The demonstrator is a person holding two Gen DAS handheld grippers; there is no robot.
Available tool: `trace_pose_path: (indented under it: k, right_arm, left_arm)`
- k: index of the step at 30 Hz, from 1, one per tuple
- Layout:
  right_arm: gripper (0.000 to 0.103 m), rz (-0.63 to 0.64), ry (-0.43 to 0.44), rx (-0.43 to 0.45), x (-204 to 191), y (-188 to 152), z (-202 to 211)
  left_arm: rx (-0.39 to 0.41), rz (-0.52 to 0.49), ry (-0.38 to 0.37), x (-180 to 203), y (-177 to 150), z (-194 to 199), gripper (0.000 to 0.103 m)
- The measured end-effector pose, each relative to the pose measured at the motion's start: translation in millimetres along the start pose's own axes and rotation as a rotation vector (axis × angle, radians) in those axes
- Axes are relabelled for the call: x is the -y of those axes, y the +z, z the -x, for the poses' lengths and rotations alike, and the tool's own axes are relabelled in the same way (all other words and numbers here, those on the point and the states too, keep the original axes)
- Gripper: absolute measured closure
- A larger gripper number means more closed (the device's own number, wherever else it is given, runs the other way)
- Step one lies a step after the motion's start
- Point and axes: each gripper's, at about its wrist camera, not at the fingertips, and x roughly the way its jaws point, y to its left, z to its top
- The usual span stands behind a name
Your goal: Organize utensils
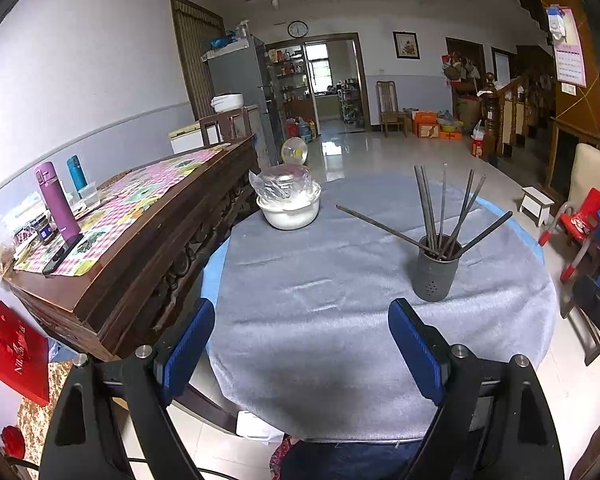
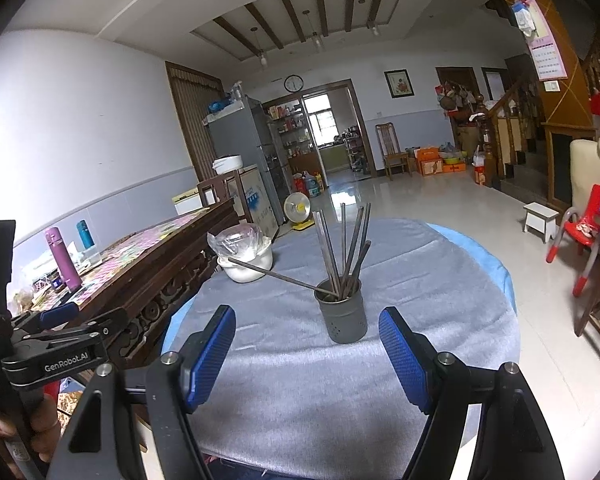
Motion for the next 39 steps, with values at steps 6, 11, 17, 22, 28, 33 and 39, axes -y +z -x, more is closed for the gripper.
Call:
trace_pose_path:
  k: [6,11,17,22,28,33,39]
  right_arm:
    - [0.025,0.004,-0.002,0.005,-2.5,-0.2,0.1]
    - [0.025,0.001,-0.004,0.005,-2.1,-0.4,0.6]
    - [0.025,-0.005,-0.002,-0.003,-1.1,-2.1,0.5]
    - [0.025,-0.003,0.000,-0.008,-2.2,-3.3,-1.1]
    - [0.025,-0.004,0.000,-0.013,-1.9,-4.8,-4.3]
    - [0.025,-0.005,0.001,-0.016,-0.9,-4.8,-5.5]
    - [0.025,-0.004,0.001,-0.021,-1.3,-7.0,-6.7]
  left_arm:
    - [0.013,-0.012,0.003,5.0,0.5,3.5,0.014]
    - [0.017,-0.014,0.008,5.7,0.7,4.7,0.014]
    - [0.017,-0.014,0.008,4.9,0.3,6.1,0.014]
    - [0.016,-0.011,0.009,4.1,0.2,6.4,0.014]
    - [0.015,-0.009,0.012,2.8,-0.8,5.1,0.014]
    - [0.015,-0.009,0.014,2.2,-1.6,4.8,0.014]
    - [0.016,-0.005,0.015,0.6,-2.8,4.1,0.014]
